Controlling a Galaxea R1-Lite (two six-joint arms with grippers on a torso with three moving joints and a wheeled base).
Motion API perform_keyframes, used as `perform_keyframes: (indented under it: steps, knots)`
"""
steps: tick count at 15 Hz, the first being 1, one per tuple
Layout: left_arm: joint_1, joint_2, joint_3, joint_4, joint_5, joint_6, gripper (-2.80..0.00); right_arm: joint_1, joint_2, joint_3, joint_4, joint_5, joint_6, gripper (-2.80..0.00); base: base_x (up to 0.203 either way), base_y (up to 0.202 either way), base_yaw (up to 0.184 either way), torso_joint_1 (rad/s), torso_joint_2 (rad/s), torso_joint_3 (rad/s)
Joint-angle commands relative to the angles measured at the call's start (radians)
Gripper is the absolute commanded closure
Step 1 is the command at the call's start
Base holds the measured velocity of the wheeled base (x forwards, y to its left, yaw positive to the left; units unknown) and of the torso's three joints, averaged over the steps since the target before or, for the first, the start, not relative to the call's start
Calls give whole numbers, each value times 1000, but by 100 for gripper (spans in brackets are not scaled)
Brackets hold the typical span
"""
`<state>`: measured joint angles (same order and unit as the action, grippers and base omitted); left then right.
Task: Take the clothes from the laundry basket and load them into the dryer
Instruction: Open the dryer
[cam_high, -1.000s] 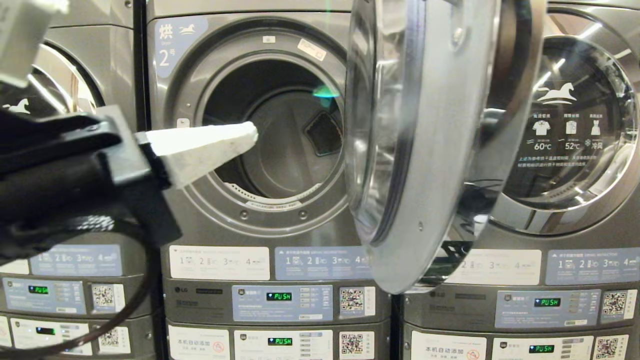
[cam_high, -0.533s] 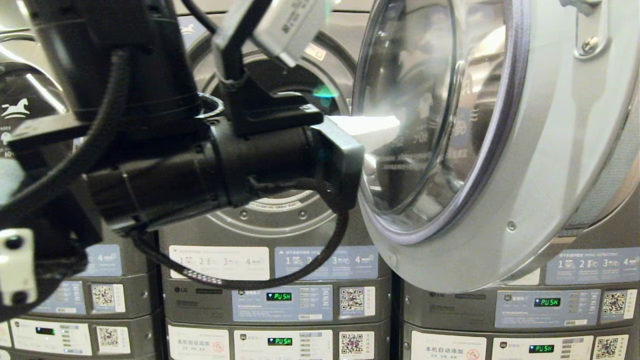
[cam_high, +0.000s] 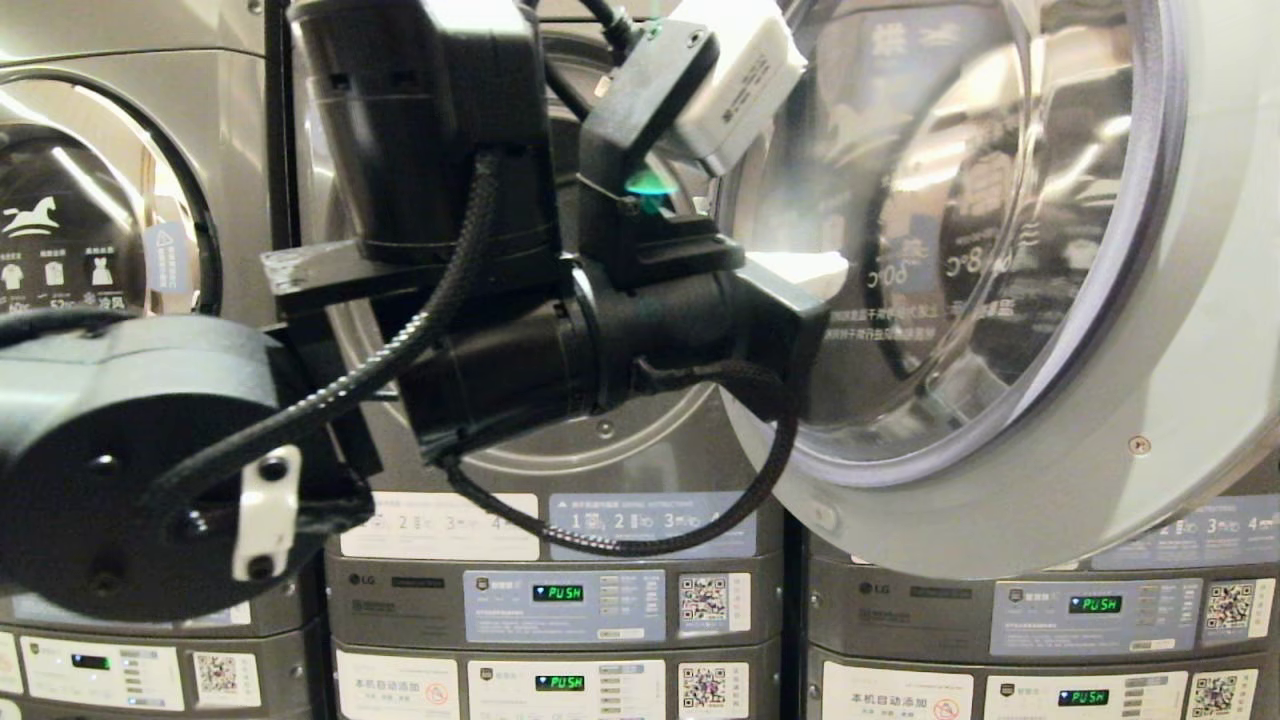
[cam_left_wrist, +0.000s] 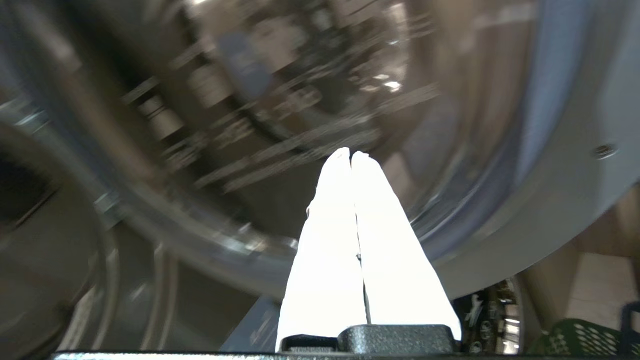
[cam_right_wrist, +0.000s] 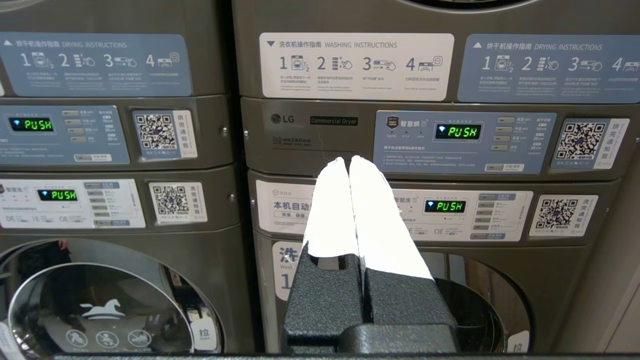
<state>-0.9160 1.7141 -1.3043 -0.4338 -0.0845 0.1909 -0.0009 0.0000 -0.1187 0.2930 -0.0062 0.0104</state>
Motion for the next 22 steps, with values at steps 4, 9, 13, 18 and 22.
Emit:
perform_keyframes:
  steps: [4,9,13,18,22]
  knots:
    - [155,-383,416,10,107,-41,0,0,1,-1,2,-2,-4,0,0,0,0,0,0,0]
    - [377,-956,845,209,149,-121,0,-1,0,-1,3,-3,-3,0,0,0,0,0,0,0]
    - [472,-1332,998,583,192,-194,0,1,0,-1,3,-5,-6,0,0,0,0,0,0,0]
    - [495,-1433,1300,301,149,-236,0,1,0,-1,3,-6,-7,0,0,0,0,0,0,0]
    - [693,-1429,1303,397,96,-152,0,1,0,-2,5,4,-24,0,0,0,0,0,0,0]
